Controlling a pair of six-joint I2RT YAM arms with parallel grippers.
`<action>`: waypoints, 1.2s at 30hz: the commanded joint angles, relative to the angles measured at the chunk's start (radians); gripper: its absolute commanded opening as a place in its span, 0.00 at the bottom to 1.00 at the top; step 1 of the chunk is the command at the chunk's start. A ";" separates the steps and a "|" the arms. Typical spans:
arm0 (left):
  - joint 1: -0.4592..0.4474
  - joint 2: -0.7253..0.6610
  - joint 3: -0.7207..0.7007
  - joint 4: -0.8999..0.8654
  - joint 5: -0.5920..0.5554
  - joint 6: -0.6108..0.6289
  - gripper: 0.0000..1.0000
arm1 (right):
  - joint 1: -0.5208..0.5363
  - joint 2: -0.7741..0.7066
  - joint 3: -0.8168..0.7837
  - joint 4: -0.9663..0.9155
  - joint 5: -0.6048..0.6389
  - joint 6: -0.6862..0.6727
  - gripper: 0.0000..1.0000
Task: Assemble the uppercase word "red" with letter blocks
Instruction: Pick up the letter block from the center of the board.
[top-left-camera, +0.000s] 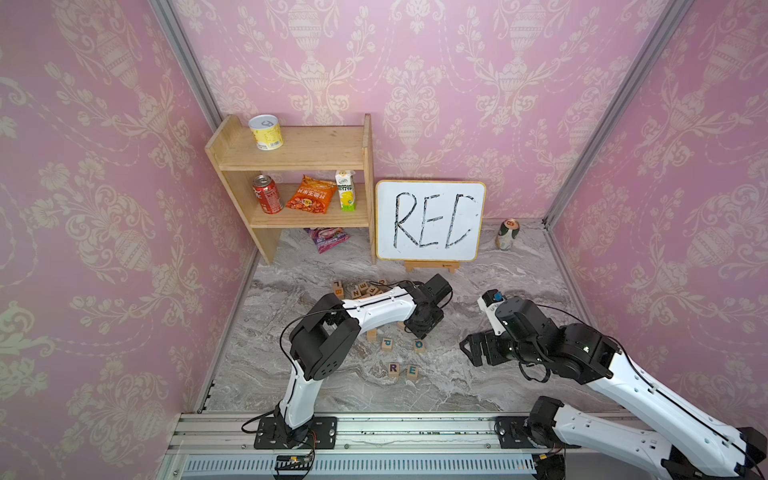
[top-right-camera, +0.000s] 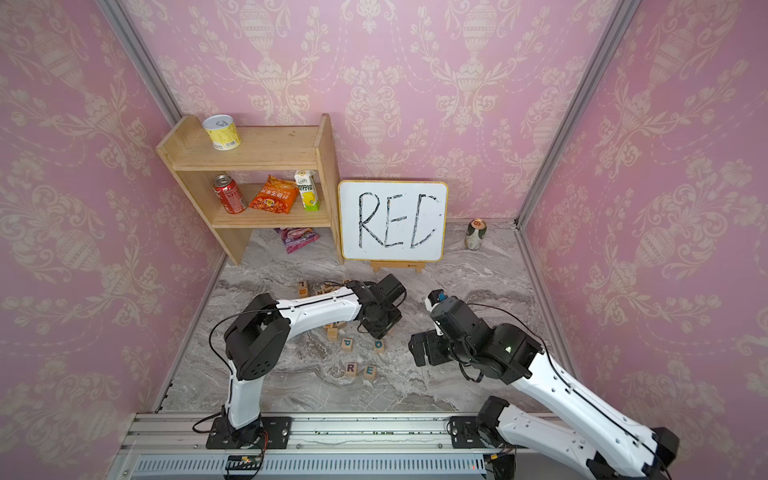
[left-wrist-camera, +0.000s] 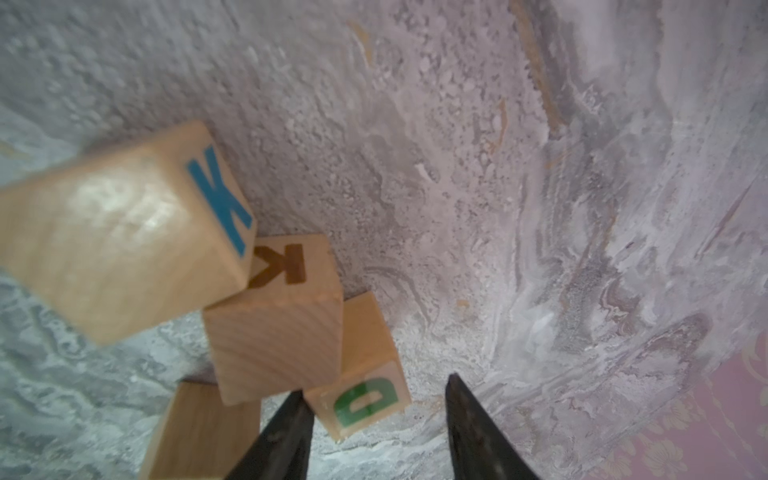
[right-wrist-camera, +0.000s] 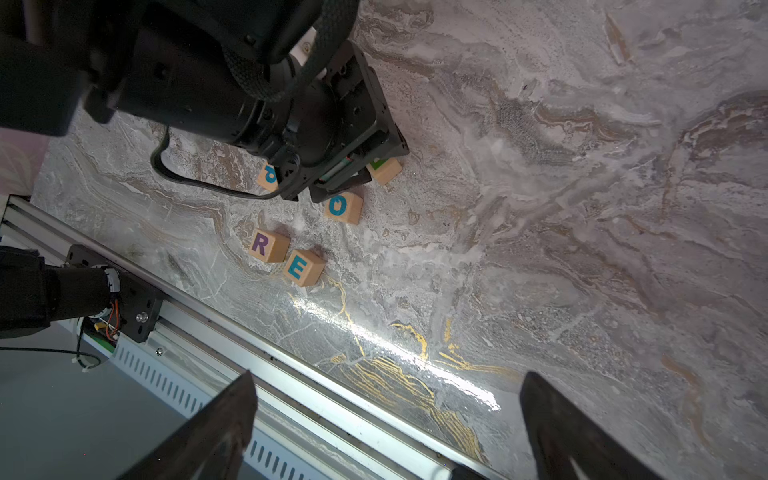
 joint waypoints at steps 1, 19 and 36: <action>0.011 0.018 0.014 -0.023 -0.018 -0.015 0.51 | -0.009 -0.012 0.009 -0.024 -0.015 -0.029 1.00; 0.027 0.063 0.058 -0.088 -0.017 0.094 0.32 | -0.031 -0.027 -0.002 -0.022 -0.022 -0.026 1.00; 0.025 0.055 0.222 -0.337 -0.116 0.509 0.21 | -0.032 -0.040 -0.018 -0.004 -0.048 -0.007 1.00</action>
